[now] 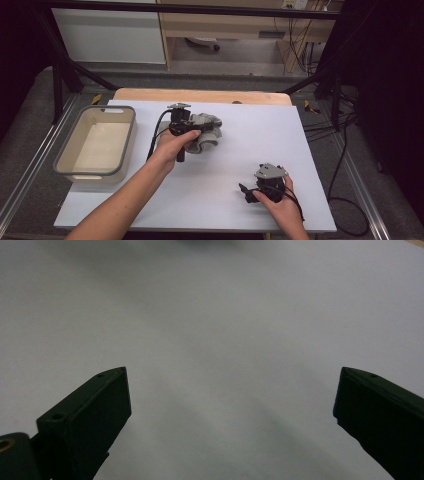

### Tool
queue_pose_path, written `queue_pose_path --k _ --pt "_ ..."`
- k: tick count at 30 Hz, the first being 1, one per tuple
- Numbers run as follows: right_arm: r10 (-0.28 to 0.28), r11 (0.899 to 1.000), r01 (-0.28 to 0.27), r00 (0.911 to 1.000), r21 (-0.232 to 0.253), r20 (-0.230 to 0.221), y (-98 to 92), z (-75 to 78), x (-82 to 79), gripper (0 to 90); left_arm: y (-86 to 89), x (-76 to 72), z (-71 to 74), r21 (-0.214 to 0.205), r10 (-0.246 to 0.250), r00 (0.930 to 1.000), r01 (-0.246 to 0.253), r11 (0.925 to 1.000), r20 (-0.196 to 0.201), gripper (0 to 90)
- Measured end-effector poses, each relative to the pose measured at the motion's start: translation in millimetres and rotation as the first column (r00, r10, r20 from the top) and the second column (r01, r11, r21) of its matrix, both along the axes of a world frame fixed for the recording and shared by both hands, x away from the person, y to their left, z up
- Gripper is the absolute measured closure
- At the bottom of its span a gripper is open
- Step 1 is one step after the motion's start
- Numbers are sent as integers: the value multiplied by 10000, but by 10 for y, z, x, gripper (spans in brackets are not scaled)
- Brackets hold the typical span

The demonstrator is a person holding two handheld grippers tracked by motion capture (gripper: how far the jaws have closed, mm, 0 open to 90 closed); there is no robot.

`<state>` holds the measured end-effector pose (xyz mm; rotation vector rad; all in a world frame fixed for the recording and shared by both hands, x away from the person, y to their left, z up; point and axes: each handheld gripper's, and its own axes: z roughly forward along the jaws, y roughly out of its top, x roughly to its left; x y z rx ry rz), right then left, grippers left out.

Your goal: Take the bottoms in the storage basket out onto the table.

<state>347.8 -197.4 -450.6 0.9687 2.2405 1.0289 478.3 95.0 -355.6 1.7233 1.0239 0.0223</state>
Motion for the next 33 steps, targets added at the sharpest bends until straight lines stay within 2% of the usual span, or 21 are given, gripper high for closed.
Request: queue_pose_path --k 15,33 --pt "-27 10000 27 10000 31 -8 -1 2 1 27 -29 -106 -140 88 -354 9993 356 9993 -137 692" --pt "-18 10000 18 10000 -17 -33 3 -3 4 27 10 -109 -202 132 -264 9994 267 9996 -222 691"
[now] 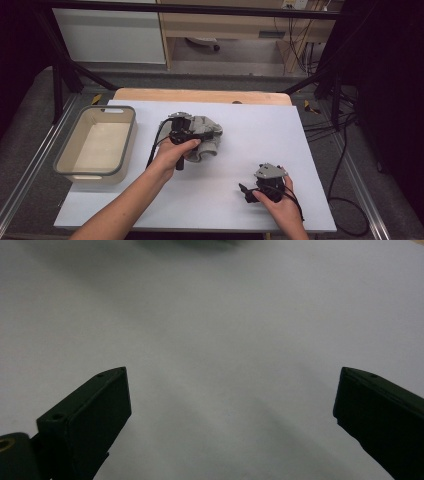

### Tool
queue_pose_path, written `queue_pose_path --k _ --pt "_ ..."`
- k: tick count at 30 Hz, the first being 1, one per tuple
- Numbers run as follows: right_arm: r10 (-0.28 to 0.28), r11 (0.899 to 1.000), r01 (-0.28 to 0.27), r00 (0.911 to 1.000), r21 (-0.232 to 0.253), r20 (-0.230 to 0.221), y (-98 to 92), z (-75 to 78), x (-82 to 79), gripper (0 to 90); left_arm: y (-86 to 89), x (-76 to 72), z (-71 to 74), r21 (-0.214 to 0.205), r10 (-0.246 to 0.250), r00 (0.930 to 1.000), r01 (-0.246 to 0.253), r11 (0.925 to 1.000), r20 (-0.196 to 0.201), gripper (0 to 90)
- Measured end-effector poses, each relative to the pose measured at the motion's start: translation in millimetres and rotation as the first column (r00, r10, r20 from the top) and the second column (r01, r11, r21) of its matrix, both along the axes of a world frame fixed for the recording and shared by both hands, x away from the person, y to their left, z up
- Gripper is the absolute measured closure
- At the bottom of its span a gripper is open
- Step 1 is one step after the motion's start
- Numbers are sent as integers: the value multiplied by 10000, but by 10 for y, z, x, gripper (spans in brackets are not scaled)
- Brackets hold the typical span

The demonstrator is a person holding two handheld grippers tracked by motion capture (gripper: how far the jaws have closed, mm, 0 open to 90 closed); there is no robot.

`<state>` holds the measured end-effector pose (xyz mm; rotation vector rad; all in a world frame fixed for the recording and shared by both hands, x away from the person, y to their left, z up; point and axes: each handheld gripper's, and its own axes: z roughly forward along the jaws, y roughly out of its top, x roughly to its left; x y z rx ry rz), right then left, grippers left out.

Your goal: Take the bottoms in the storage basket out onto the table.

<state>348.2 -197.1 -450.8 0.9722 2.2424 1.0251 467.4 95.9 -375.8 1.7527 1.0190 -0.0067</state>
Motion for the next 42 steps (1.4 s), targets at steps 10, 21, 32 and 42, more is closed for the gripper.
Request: queue_pose_path --k 10,21,32,42 --pt "-36 10000 35 10000 59 91 -24 15 -1 27 5 -4 -100 300 5 10000 -3 9995 -47 689" --pt "55 10000 -55 10000 -40 2 1 -3 7 27 20 -15 -114 371 -48 10000 49 9993 -25 689" --pt "51 9999 -51 10000 162 3 -26 -4 15 28 -15 -38 -207 771 -322 9995 320 9965 11 688" --pt "-55 9999 56 9999 137 -140 -30 -41 33 28 -47 -58 -233 839 -286 9996 292 9960 -82 687"
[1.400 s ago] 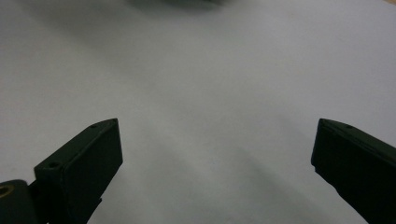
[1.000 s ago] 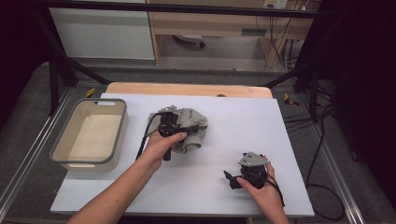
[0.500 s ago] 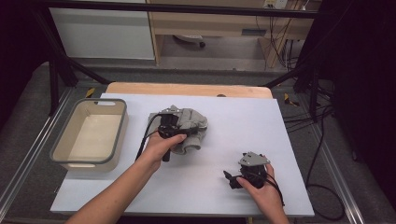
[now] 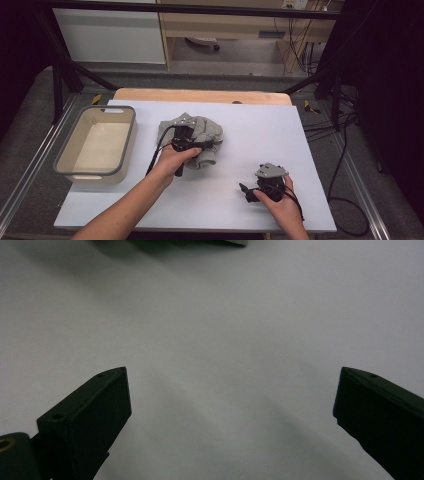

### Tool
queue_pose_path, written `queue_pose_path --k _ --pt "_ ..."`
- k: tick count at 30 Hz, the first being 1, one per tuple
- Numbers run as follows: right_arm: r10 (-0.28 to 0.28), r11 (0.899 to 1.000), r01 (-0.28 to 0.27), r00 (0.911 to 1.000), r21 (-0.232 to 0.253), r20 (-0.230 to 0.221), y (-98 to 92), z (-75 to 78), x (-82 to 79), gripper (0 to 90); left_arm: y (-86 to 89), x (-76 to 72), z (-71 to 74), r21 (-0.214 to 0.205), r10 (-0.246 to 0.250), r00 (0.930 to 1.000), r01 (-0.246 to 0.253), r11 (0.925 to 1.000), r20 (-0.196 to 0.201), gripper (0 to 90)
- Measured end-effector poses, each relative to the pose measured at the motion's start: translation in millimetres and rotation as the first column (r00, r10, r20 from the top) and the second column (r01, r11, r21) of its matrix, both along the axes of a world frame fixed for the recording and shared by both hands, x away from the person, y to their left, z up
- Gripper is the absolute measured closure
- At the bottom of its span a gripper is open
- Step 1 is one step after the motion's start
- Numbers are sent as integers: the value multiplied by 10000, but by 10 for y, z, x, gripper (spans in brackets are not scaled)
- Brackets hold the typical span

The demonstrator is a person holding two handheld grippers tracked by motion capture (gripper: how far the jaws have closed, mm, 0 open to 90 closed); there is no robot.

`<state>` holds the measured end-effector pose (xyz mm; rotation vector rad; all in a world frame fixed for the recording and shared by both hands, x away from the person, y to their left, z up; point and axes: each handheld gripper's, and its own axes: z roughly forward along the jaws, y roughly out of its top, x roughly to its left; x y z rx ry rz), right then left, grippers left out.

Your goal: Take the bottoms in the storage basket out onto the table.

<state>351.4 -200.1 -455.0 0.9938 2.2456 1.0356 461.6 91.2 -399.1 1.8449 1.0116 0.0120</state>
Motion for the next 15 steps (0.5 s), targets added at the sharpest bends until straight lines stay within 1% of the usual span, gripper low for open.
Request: queue_pose_path --k 4,9,15 --pt "37 10000 -37 10000 17 4 -1 2 -2 28 -2 2 -2 -19 -7 10000 7 10000 -18 688" --pt "83 10000 -83 10000 7 -18 13 -11 6 28 -6 -1 -24 238 -169 9999 169 9996 24 688" --pt "141 9999 -141 9999 6 3 13 -6 5 28 -13 -23 -52 305 -274 9996 272 9992 50 687"
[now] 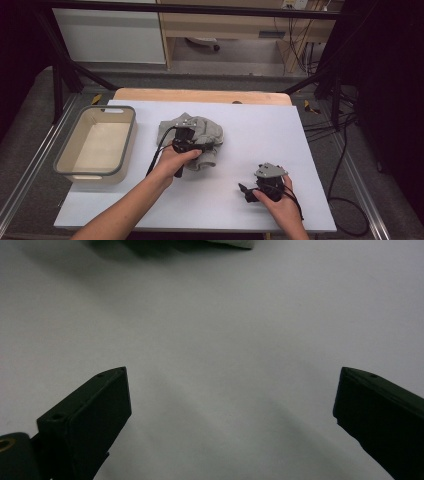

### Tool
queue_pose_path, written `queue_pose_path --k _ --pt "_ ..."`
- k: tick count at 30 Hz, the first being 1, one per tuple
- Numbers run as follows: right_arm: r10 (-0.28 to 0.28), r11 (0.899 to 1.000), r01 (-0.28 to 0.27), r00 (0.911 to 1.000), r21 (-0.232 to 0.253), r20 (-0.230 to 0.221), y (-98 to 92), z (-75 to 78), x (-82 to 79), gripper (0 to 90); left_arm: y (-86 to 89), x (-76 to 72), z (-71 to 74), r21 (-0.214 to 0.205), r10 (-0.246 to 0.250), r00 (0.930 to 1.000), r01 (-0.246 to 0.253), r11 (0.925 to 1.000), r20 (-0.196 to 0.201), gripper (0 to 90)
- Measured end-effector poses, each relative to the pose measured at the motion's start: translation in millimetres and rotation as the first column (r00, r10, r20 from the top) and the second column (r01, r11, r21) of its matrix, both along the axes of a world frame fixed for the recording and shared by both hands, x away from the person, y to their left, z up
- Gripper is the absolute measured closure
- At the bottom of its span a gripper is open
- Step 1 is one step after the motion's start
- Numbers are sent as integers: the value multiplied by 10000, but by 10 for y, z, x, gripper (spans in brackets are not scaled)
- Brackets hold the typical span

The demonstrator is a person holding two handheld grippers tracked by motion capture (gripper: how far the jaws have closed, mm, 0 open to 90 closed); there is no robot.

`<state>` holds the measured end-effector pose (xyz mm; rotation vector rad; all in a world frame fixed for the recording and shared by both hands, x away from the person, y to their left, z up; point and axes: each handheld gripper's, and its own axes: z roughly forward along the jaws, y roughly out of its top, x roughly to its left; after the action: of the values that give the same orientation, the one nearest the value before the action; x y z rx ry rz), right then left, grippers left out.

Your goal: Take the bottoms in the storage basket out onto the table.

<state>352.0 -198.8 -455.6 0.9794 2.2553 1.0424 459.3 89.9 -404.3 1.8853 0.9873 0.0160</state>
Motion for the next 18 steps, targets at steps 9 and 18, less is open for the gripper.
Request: queue_pose_path --k 9,18 --pt "-108 9999 108 9999 -25 -24 1 -5 -1 28 49 -21 -22 -70 29 10000 -29 10000 -48 688" --pt "100 9999 -100 9999 -47 7 17 -2 -12 27 40 -39 -33 -63 45 10000 -45 10000 12 689"
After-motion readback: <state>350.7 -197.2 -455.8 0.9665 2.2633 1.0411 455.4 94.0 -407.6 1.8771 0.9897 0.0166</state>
